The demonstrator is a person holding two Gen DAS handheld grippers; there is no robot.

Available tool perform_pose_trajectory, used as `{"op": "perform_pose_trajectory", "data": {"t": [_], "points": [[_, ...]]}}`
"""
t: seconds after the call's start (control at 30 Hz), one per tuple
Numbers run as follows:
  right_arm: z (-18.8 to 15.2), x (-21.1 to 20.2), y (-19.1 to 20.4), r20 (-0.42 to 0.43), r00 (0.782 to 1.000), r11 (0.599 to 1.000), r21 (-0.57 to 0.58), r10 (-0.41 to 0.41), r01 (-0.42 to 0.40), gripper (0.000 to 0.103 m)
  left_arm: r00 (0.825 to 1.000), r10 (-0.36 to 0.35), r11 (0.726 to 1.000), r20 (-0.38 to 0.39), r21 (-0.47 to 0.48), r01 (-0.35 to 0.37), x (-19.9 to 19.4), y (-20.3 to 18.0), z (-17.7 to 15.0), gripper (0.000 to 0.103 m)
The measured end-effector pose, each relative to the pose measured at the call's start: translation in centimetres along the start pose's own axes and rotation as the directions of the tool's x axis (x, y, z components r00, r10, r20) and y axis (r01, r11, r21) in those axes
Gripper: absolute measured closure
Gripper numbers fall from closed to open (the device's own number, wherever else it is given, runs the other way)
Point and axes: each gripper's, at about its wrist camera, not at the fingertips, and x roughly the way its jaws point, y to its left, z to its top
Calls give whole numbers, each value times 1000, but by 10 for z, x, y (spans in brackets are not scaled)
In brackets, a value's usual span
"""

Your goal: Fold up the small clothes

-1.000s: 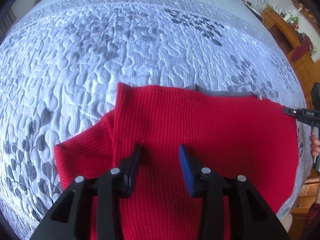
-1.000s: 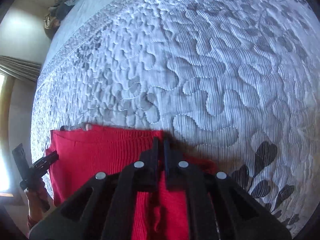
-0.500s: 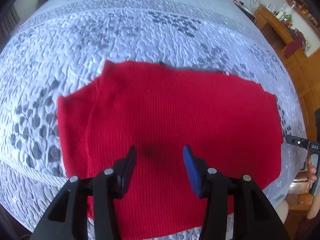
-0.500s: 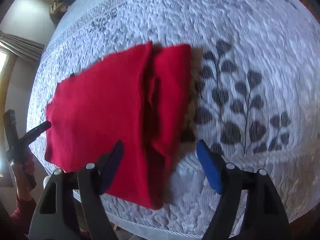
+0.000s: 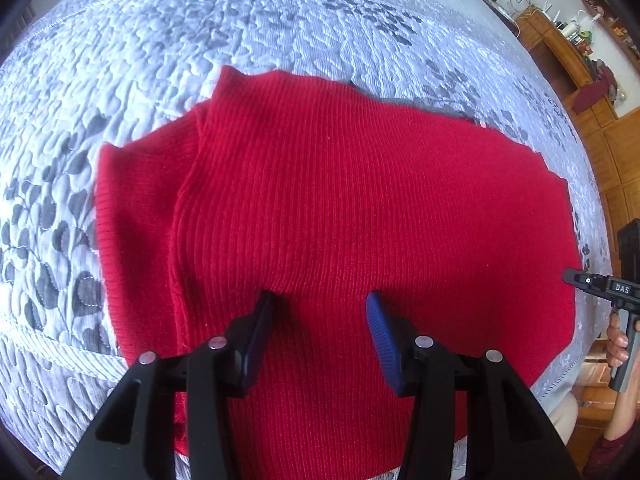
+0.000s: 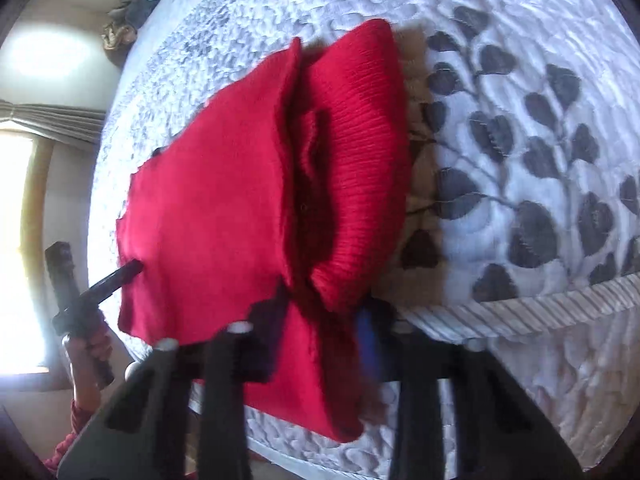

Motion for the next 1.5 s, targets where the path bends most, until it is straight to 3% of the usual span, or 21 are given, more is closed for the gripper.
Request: {"op": "perform_pose_trajectory", "data": {"t": [0.13, 0.2, 0.33, 0.4, 0.5, 0.6, 0.67, 0.77, 0.83, 1.07, 1.17, 1.27, 1.37, 1.5], "points": [[-1, -16, 24, 34, 997, 997, -28, -66, 67, 91, 999, -38, 999, -3, 3, 38, -3, 4, -2, 54], [-2, -26, 59, 72, 986, 982, -103, -152, 158, 91, 998, -62, 998, -7, 0, 62, -4, 5, 0, 54], [-6, -24, 133, 108, 970, 934, -266, -218, 240, 91, 990, -138, 990, 3, -31, 138, -17, 12, 0, 54], [-10, -16, 168, 109, 969, 906, -344, -221, 245, 91, 988, -155, 987, 24, -36, 156, -26, 16, -1, 54], [-21, 9, 219, 90, 973, 859, -459, -211, 228, 91, 992, -123, 992, 36, -24, 124, -31, 21, -1, 54], [-34, 47, 251, 35, 976, 811, -551, -215, 198, 79, 991, -130, 990, 13, -49, 130, -22, 31, -2, 54], [-39, 56, 255, -7, 982, 812, -562, -191, 154, 67, 988, -153, 986, 13, -64, 154, -18, 35, -3, 54], [-45, 43, 251, 32, 985, 807, -570, -169, 157, 64, 983, -184, 979, 22, -81, 185, -19, 42, -4, 54], [-52, 28, 244, 40, 988, 809, -569, -150, 146, 53, 982, -188, 978, 20, -86, 189, -22, 44, -6, 54], [-114, 43, 229, -22, 977, 764, -627, -213, 152, 53, 988, -150, 985, 43, -81, 153, -44, 33, -10, 54], [-136, 58, 231, 9, 975, 728, -663, -224, 174, 53, 988, -148, 986, 32, -72, 150, -47, 26, -11, 54], [-147, 72, 235, 13, 973, 694, -699, -231, 174, 53, 990, -139, 988, 25, -69, 141, -51, 22, -14, 53], [-153, 88, 242, 78, 951, 606, -754, -298, 252, 52, 991, -133, 989, 23, -67, 134, -53, 19, -16, 51], [-148, 98, 239, 85, 943, 598, -754, -322, 272, 58, 991, -130, 989, 12, -71, 130, -52, 18, -20, 50]]}}
